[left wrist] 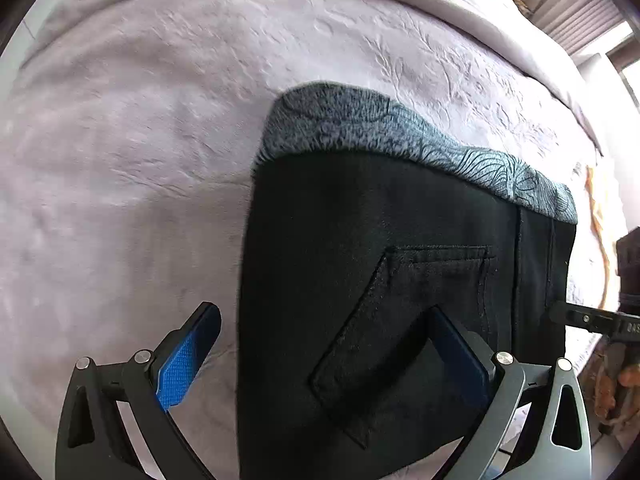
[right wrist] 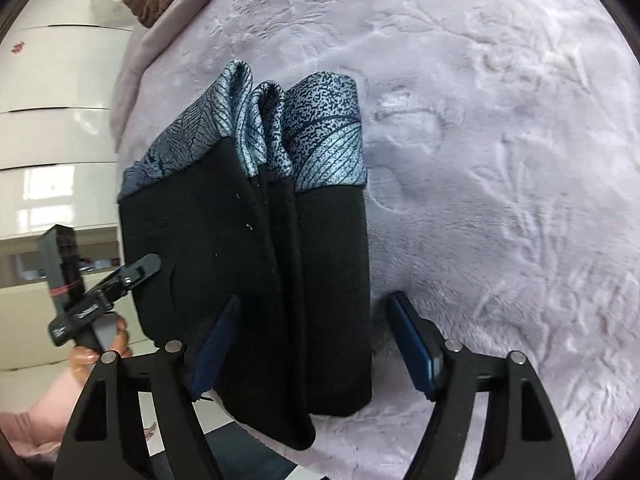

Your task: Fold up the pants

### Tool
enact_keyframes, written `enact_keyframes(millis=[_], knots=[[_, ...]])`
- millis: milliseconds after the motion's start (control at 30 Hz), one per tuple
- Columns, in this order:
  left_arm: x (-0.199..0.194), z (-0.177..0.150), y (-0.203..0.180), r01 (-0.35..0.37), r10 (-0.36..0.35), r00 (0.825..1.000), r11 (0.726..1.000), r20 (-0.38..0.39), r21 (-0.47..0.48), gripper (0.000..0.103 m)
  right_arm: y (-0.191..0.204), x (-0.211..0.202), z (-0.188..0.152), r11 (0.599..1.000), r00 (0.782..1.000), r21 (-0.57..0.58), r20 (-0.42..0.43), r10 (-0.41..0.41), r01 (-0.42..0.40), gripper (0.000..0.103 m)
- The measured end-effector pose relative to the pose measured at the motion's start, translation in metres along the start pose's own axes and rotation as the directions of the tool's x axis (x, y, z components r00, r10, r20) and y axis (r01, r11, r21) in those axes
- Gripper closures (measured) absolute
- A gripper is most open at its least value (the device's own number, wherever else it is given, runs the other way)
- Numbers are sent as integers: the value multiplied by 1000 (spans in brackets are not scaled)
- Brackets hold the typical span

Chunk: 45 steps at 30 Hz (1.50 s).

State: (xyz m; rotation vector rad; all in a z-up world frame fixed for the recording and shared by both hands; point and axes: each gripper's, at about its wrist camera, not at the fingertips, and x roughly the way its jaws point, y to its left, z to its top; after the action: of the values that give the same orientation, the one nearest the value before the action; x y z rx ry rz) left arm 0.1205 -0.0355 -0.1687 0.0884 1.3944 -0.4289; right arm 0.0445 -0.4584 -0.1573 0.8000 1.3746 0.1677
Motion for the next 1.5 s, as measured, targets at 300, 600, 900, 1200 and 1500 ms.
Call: enact_keyframes(millis=[300, 600, 900, 1200, 1500], knots=[[-65, -11, -33, -152, 147, 985, 987, 89, 48, 0, 17, -60, -17, 994, 990, -13, 85, -108, 110, 22], [-81, -34, -78, -203, 205, 973, 979, 102, -32, 0, 35, -81, -38, 979, 983, -116, 96, -158, 169, 9], [-82, -59, -91, -257, 261, 963, 965, 71, -57, 0, 56, -80, -52, 946, 969, -216, 105, -223, 241, 0], [-81, -80, -70, -240, 237, 969, 970, 74, 32, 0, 74, -69, -82, 940, 945, -129, 132, -300, 316, 0], [-79, -99, -49, -228, 224, 973, 970, 56, 81, 0, 96, -50, -114, 928, 919, -48, 165, -359, 371, 0]])
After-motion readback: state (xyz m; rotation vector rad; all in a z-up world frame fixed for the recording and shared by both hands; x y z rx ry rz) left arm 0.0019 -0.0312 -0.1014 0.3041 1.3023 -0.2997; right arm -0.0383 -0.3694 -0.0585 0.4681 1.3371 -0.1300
